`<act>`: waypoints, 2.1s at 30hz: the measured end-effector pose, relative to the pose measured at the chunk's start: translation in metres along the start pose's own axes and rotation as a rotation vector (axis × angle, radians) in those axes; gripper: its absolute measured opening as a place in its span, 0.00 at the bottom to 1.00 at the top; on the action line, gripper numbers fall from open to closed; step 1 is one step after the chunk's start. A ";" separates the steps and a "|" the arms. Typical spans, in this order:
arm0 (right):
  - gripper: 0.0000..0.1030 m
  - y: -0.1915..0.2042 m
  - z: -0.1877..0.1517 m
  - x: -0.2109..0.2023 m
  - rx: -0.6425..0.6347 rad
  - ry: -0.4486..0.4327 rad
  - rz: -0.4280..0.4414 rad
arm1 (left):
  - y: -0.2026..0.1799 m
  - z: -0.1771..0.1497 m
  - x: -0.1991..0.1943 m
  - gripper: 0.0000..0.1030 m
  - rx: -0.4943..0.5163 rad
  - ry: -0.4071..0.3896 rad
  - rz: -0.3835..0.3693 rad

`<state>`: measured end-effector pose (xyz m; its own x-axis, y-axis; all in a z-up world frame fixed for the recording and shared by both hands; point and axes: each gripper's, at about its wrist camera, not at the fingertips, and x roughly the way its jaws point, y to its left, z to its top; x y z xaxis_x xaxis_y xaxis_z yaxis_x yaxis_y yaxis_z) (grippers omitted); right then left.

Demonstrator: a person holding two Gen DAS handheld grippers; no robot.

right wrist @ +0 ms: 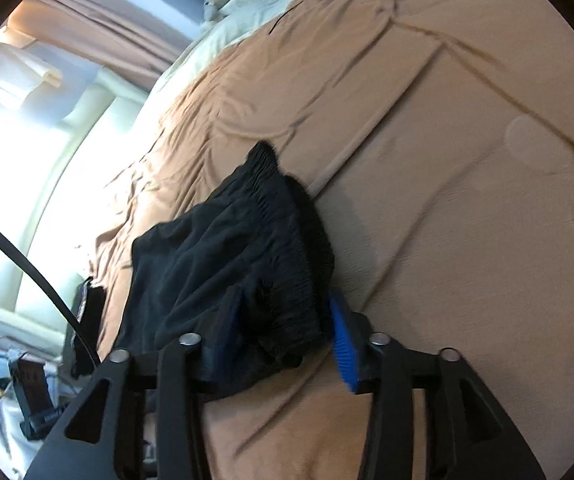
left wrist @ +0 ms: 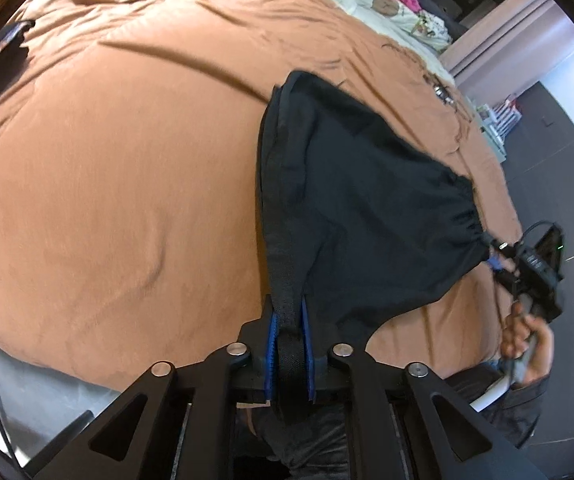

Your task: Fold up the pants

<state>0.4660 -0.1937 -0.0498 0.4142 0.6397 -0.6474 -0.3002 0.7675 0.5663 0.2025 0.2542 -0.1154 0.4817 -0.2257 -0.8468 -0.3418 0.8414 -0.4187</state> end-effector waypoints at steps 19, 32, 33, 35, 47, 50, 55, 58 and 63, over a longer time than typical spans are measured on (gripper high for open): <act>0.51 0.106 -0.044 0.014 -0.326 -0.021 0.059 | 0.052 -0.017 0.025 0.54 -0.239 -0.073 -0.217; 0.40 0.141 -0.049 0.067 -0.442 0.142 -0.030 | 0.072 -0.055 0.025 0.52 -0.435 -0.137 -0.409; 0.38 0.140 -0.050 0.071 -0.440 0.160 -0.058 | 0.074 -0.059 0.024 0.51 -0.451 -0.144 -0.421; 0.32 0.137 -0.046 0.082 -0.443 0.202 -0.140 | 0.078 -0.064 0.023 0.50 -0.488 -0.149 -0.453; 0.25 0.155 -0.044 0.074 -0.423 0.180 -0.056 | 0.073 -0.076 0.017 0.45 -0.524 -0.197 -0.432; 0.25 0.167 -0.046 0.081 -0.453 0.174 -0.069 | 0.073 -0.079 0.018 0.42 -0.542 -0.225 -0.433; 0.25 0.174 -0.034 0.103 -0.490 0.182 -0.141 | 0.075 -0.086 0.021 0.28 -0.581 -0.252 -0.426; 0.25 0.178 -0.028 0.121 -0.491 0.192 -0.194 | 0.077 -0.089 0.020 0.28 -0.585 -0.260 -0.432; 0.25 0.179 -0.014 0.141 -0.474 0.196 -0.239 | 0.075 -0.088 0.021 0.28 -0.595 -0.268 -0.422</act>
<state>0.4584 0.0349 -0.0470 0.3646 0.4065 -0.8377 -0.5893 0.7973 0.1304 0.1161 0.2694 -0.1932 0.8200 -0.2785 -0.5000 -0.4254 0.2879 -0.8580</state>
